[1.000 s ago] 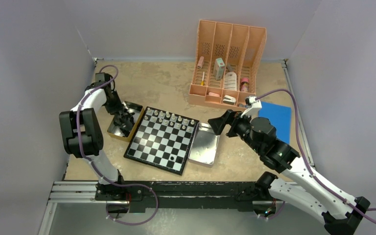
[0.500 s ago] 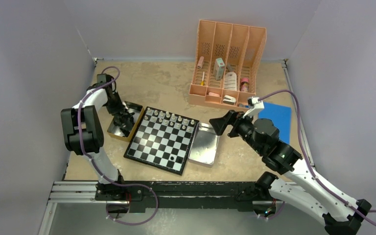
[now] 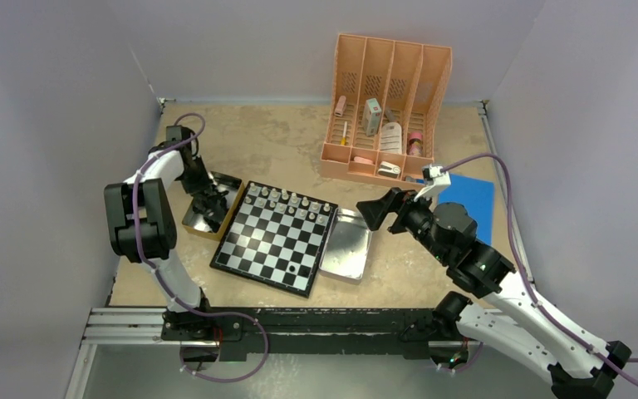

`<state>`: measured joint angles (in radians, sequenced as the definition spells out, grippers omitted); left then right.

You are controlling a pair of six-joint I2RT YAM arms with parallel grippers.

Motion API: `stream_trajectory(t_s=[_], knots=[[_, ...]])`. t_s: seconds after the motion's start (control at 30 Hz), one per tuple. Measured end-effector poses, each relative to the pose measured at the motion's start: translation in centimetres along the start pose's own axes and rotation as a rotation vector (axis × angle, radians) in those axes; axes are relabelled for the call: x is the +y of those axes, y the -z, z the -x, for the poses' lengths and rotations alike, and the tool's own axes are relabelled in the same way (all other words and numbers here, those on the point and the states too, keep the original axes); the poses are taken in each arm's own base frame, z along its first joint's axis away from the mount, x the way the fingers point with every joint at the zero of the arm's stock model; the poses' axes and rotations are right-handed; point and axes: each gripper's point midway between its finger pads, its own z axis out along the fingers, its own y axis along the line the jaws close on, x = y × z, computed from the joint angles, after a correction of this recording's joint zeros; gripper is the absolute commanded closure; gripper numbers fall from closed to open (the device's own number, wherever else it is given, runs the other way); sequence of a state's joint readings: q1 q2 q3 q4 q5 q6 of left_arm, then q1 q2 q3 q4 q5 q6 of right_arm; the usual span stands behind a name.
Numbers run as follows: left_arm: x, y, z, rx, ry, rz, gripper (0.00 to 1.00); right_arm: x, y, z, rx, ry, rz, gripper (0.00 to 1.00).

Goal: Set up the chess pieces on the board
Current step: Pick up the chess piece from the storage box.

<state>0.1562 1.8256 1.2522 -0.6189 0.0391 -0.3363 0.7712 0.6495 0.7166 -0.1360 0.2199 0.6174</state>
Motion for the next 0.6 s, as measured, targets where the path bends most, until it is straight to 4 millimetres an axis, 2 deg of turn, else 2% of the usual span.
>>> stream_trajectory(t_s=[0.17,0.4,0.6], knots=[[-0.6,0.7,-0.2,-0.004,-0.015,-0.006,0.91,0.0,0.0,-0.1,0.002,0.001,-0.001,0.01],[-2.4,4.9,0.8,-0.089,-0.041,-0.067,0.91,-0.8,-0.3,-0.5,0.004,0.007,-0.032,0.01],[-4.2,8.0,0.4,-0.125,-0.085,-0.126,0.91,-1.4,-0.6,-0.9,0.017,0.014,-0.059,0.01]])
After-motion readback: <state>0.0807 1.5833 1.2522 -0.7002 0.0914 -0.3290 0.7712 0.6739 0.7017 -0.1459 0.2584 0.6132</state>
